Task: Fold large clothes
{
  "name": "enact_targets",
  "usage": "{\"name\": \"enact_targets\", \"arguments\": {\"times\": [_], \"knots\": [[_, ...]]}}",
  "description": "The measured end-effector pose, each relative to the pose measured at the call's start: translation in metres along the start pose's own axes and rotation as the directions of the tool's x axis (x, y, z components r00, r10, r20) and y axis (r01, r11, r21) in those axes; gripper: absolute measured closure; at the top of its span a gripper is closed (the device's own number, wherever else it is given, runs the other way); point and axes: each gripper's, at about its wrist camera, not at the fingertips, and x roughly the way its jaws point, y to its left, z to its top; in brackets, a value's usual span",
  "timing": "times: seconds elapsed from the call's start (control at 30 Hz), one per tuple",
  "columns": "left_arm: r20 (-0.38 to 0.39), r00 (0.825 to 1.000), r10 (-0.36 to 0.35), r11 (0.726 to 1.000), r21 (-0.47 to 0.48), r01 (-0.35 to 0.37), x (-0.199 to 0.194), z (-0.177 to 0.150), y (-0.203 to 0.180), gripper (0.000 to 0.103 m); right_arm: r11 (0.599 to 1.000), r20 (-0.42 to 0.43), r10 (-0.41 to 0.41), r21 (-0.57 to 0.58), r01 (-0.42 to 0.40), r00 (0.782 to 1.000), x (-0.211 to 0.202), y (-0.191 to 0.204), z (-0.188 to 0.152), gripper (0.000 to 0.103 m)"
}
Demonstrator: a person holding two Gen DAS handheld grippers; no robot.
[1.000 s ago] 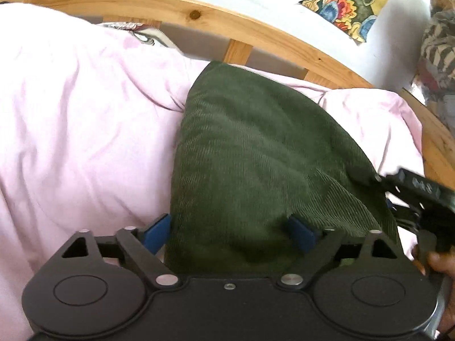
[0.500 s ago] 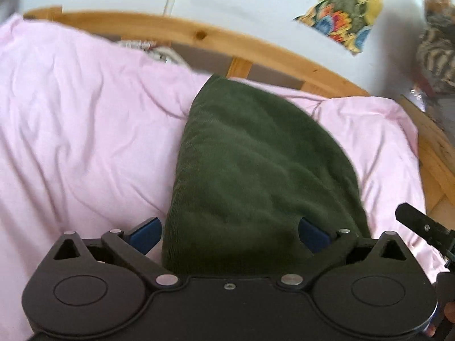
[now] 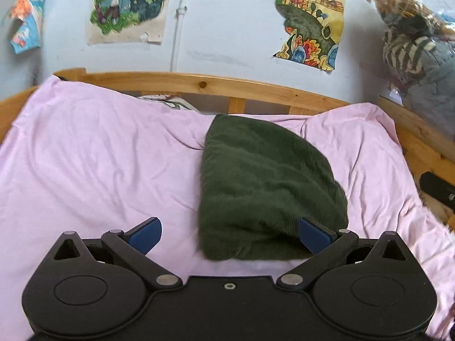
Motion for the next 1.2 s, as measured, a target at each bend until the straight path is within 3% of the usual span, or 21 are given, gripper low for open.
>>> {"name": "enact_targets", "arguments": {"times": [0.3,0.5,1.2], "knots": [[-0.002,1.000,0.020,0.997,0.068,-0.019,-0.025,-0.044,0.001,0.001,0.999,-0.011,-0.052,-0.003,0.052,0.999,-0.044,0.014,-0.036,0.000],[-0.039,0.999,0.015,0.995,0.101,-0.011,-0.019,-0.065,-0.007,0.001,0.998,-0.108,-0.062,0.014,0.064,0.992,-0.039,0.014,-0.058,0.000],[-0.066,0.998,0.017,0.997,0.078,-0.012,-0.014,-0.070,-0.006,0.001,0.999,-0.148,-0.045,0.020,0.049,0.988,-0.032,0.010,-0.063,0.000]]}}
